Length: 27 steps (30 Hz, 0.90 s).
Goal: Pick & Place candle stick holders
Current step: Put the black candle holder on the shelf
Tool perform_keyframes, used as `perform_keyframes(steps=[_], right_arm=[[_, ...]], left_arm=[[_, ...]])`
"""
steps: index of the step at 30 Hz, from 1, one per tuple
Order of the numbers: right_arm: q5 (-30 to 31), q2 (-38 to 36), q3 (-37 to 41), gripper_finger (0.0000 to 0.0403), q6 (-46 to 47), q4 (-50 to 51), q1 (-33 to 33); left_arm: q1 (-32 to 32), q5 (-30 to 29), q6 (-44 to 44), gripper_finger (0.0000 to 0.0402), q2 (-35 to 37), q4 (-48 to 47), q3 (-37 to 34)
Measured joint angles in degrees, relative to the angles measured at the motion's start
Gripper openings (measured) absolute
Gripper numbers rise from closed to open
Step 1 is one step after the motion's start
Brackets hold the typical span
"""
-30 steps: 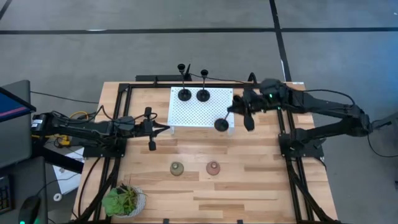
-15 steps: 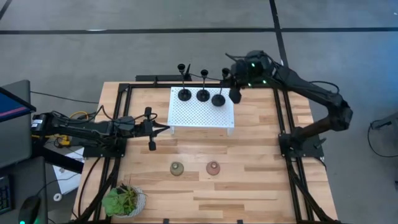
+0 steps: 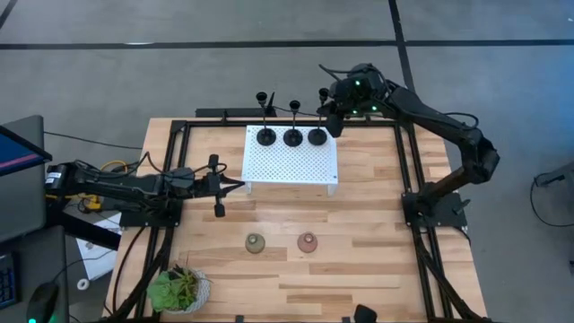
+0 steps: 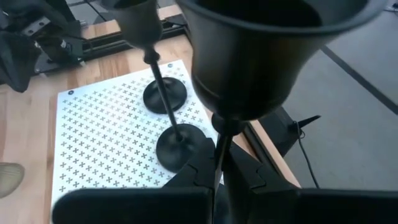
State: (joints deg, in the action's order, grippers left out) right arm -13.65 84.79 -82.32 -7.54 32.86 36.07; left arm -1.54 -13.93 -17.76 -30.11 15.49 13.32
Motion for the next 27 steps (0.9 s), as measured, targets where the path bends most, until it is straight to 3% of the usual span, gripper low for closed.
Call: perform_keyframes(steps=[13, 27], right_arm=[[0.0, -0.2, -0.1, 0.0010, 0.4, 2.3, 0.2], [0.0, -0.2, 0.0, 0.0114, -0.4, 2.2, -0.1]], left_arm=[[0.0, 0.0, 0.0, 0.0012, 0.0, 0.0, 0.0], [0.0, 0.0, 0.0, 0.0012, 0.0, 0.0, 0.0]])
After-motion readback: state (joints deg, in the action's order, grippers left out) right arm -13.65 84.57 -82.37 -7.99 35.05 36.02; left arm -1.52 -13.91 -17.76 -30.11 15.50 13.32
